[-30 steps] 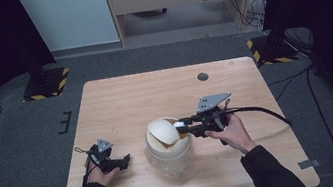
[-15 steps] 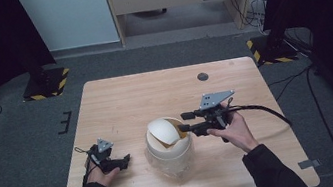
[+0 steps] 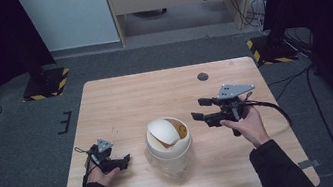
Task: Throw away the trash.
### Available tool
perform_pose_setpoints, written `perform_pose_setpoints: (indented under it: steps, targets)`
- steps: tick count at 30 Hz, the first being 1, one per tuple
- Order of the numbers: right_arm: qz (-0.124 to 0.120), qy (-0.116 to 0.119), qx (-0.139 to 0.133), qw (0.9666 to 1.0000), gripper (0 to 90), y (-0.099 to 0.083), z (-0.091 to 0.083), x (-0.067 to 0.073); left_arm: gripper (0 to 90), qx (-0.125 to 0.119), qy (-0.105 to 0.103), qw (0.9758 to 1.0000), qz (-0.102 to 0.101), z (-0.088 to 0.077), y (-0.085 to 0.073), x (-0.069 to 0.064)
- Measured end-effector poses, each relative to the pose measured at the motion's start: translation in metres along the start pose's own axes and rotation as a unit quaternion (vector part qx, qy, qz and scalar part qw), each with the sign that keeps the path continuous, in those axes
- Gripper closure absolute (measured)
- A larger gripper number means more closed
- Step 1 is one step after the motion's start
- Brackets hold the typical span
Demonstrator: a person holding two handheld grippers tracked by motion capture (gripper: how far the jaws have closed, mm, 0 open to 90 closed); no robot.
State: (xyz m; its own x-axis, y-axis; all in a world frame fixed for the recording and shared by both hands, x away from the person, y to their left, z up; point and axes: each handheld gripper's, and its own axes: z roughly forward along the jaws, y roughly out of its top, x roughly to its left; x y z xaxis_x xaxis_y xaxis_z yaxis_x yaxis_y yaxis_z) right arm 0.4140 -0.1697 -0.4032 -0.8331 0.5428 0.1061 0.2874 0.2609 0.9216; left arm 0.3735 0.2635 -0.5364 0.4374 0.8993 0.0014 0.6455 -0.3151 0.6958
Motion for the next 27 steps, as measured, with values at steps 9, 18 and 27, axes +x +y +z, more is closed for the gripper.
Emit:
perform_pose_setpoints:
  steps: [9, 18, 27]
  targets:
    - [0.021, -0.05, 0.037, 0.9979, 28.4, -0.033, -0.01, -0.02, 0.0, 0.0, -0.001, 1.0, 0.001, 0.0, 0.0, 0.0]
    - [0.051, -0.095, 0.085, 0.9905, 23.8, -0.07, -0.023, -0.041, 0.0, 0.0, -0.001, 1.0, 0.001, 0.0, 0.0, 0.0]
    - [0.065, -0.119, 0.13, 0.9822, 18.3, -0.1, -0.03, -0.056, 0.0, 0.0, -0.001, 1.0, 0.001, 0.0, 0.0, -0.001]
